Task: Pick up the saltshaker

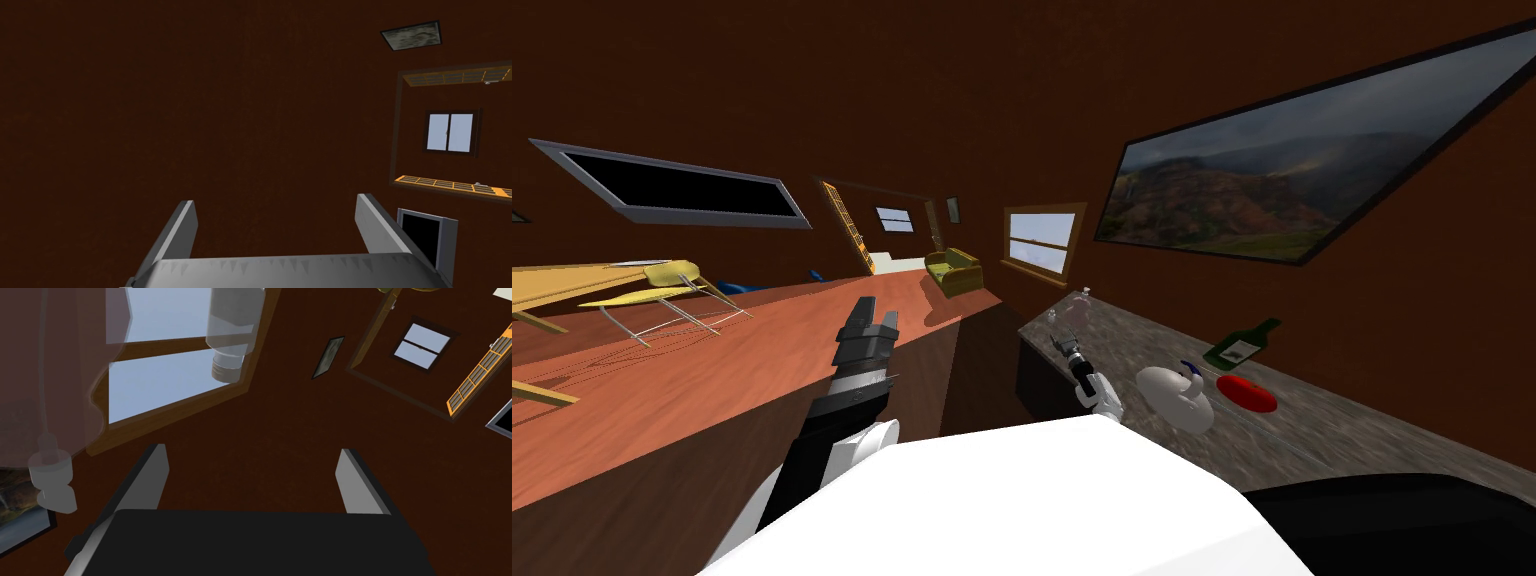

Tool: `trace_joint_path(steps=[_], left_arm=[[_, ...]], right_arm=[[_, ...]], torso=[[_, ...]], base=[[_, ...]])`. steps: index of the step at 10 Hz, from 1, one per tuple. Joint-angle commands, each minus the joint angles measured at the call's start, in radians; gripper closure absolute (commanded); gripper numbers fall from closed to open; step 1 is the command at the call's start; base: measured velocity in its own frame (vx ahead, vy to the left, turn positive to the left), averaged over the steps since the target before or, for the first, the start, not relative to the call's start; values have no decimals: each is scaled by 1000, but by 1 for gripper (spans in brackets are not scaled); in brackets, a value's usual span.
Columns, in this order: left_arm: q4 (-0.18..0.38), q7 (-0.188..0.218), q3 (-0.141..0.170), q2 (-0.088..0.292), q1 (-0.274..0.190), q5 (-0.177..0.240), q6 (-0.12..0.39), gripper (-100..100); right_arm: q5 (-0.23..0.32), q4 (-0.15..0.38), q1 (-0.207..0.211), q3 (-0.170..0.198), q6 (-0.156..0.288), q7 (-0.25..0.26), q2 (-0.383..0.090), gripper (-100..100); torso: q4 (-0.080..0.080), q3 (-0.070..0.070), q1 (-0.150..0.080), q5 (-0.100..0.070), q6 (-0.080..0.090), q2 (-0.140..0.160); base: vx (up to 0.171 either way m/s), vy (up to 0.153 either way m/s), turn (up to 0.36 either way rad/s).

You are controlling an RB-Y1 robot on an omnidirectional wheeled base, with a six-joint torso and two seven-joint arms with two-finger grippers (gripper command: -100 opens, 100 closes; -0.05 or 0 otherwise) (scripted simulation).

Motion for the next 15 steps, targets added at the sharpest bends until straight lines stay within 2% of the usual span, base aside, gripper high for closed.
trace_joint_path(steps=[1, 2, 3, 7, 8, 9, 11, 15], left_arm=[[0, 0, 0, 0, 0, 0, 0, 0], [0, 0, 0, 0, 0, 0, 0, 0], [0, 0, 0, 0, 0, 0, 0, 0], [0, 0, 0, 0, 0, 0, 0, 0], [0, 0, 0, 0, 0, 0, 0, 0], [0, 0, 0, 0, 0, 0, 0, 0], [0, 0, 0, 0, 0, 0, 0, 0], [0, 0, 0, 0, 0, 0, 0, 0]], right_arm=[[2, -9, -24, 5, 29, -18, -16, -100], [6, -26, -3, 12, 22, -20, -12, -100], [7, -30, -4, 14, 29, -27, -13, 100], [7, -29, -4, 14, 29, -26, -13, 100], [7, -29, -4, 14, 29, -26, -13, 0], [-2, -25, -19, 30, 35, -60, -33, -100], [-9, -15, -32, 45, 42, -96, -57, -100], [-27, 20, -67, 87, 62, -193, -127, -100]], torso=[[0, 0, 0, 0, 0, 0], [0, 0, 2, 1, 0, -1], [0, 0, 2, 1, 0, 0], [0, 1, 2, 0, 0, 2], [0, 1, 2, 0, 0, 2], [0, 1, 2, 0, 0, 2], [2, 6, 11, 2, 0, 10], [2, 4, 8, 2, 0, 7]], base=[[40, 18, 40], [26, 11, 10], [0, 0, 0], [0, 0, 0], [0, 0, 0], [-76, 101, -55], [-148, 142, -79], [-86, 99, -53]])
